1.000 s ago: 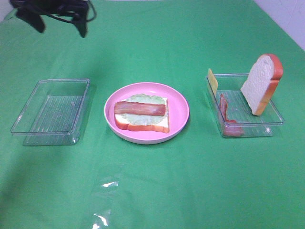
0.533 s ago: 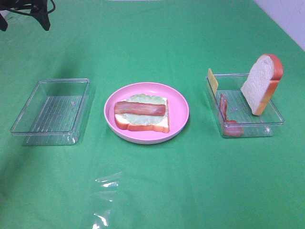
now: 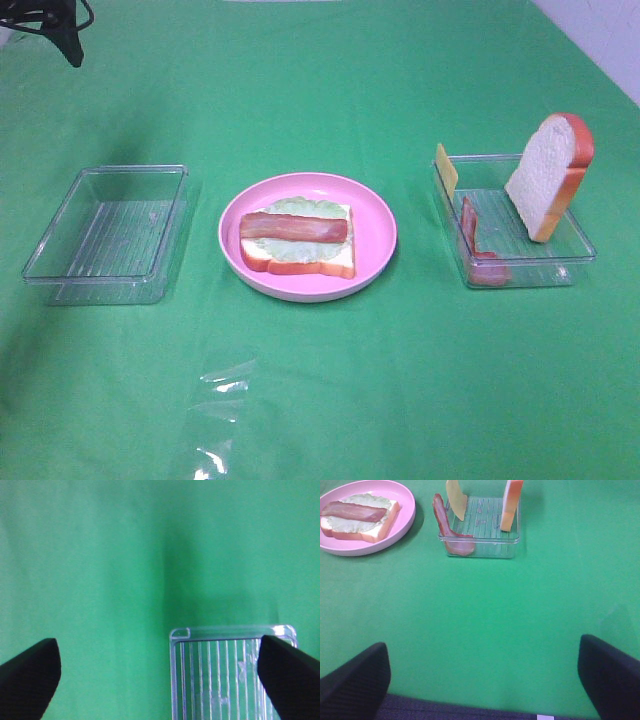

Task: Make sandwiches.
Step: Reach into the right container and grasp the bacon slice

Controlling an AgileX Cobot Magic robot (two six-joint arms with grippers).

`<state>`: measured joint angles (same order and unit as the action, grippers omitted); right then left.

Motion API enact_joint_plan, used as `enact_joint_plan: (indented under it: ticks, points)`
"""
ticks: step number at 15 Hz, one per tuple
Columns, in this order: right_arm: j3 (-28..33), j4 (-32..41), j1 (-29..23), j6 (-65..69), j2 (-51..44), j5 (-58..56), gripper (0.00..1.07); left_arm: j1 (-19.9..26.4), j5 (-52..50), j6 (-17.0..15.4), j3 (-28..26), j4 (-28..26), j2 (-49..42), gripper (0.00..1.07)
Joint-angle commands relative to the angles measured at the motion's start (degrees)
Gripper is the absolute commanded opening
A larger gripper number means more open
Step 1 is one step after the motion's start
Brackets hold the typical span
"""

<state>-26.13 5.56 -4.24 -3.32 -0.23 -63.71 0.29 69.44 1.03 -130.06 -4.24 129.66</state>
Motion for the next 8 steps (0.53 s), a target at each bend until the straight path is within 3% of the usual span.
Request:
enact_joint_plan:
  ticks: [1,3,4,8]
  points:
    - [0.17,0.17,0.06,0.34,-1.43,0.63,0.98,-0.74,6.25,-0.69,8.19,-0.57,-5.96,1.01]
    - [0.17,0.17,0.06,0.34,-1.43,0.63,0.98,-0.74,6.25,-0.69,16.50,-0.34,-11.34,1.01]
    - [0.17,0.17,0.06,0.34,-1.43,0.63,0.98,-0.74,6.25,-0.46,28.13,-0.52,-20.40,1.01]
    - [0.17,0.17,0.06,0.34,-1.43,0.63,0.98,-0.74,6.19,-0.23,47.96,-0.46,-39.13,1.01]
